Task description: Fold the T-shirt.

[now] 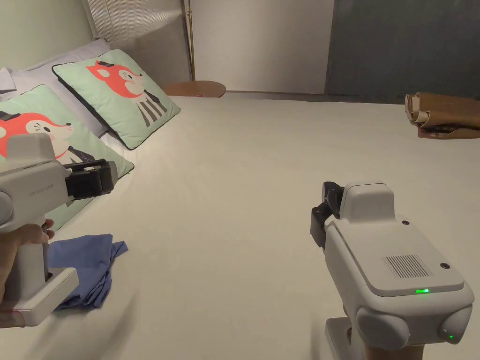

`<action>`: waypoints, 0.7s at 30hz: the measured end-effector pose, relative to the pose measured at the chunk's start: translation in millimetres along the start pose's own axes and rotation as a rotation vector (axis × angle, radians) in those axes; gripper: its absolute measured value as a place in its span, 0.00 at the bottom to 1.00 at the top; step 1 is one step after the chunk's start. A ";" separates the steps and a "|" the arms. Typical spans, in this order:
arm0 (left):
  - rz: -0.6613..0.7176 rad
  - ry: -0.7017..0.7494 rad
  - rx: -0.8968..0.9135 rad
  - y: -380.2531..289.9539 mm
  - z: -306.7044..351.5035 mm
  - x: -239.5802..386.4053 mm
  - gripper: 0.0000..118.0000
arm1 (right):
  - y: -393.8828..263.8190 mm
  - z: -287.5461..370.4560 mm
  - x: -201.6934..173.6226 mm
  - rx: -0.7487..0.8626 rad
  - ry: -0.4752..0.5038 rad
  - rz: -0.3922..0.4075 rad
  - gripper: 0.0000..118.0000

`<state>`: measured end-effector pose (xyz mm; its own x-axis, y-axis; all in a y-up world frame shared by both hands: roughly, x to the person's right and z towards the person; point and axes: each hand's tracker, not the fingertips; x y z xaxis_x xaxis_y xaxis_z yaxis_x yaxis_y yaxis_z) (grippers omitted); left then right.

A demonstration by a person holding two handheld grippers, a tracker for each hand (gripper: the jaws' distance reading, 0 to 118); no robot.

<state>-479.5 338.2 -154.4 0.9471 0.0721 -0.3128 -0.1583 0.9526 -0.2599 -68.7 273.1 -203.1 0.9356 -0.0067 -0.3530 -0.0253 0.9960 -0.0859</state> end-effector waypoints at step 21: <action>-0.136 -0.082 0.459 -76.2 75.7 219.1 0.19 | 35.8 95.6 97.7 0.147 -0.250 0.074 0.00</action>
<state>-238.8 303.8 -134.0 0.9725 -0.0568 -0.2259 0.0907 0.9857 0.1422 55.5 316.7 -151.6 0.9914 0.0701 -0.1108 -0.0621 0.9953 0.0738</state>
